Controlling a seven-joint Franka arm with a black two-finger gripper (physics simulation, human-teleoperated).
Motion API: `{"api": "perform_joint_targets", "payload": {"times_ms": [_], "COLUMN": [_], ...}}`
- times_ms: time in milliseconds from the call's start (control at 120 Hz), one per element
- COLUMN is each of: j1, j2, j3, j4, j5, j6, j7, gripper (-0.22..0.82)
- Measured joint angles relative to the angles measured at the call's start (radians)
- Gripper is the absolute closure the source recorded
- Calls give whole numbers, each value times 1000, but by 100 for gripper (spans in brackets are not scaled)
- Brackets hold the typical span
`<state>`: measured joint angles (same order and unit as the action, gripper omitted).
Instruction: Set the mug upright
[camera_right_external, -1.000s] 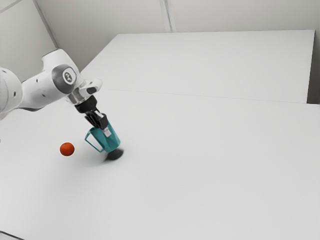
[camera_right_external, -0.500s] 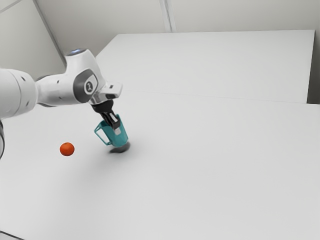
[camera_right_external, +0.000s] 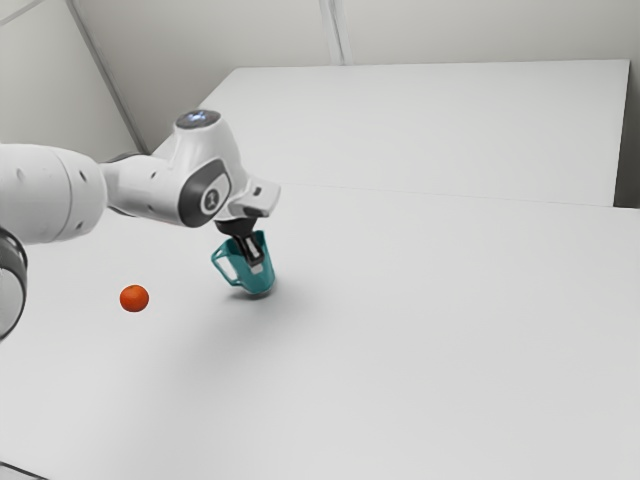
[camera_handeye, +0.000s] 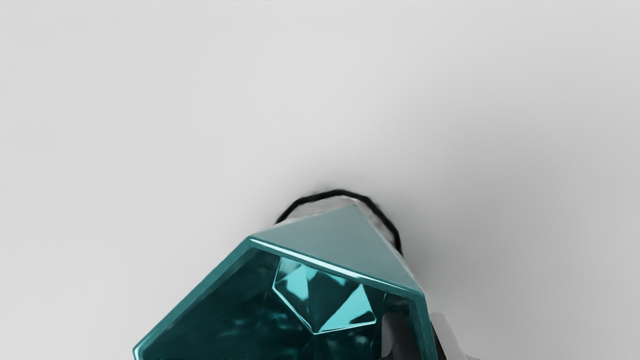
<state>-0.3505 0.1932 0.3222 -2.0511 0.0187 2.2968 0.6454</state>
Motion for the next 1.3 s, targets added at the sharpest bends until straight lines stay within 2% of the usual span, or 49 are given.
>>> {"api": "perform_joint_targets", "payload": {"times_ms": [333,542,633,750,1000,1300], "j1": [-13,-14,-15,-15,-11,1], "j2": [44,40,31,5,-34,-54], "j3": [0,0,0,0,2,3], "j4": [0,3,6,7,66,277], "j5": [21,15,15,15,1,8], "j6": [34,36,36,36,-4,-235], "j7": [-21,-14,-11,-9,-31,-128], "gripper": [78,34,22,13,4,1]}}
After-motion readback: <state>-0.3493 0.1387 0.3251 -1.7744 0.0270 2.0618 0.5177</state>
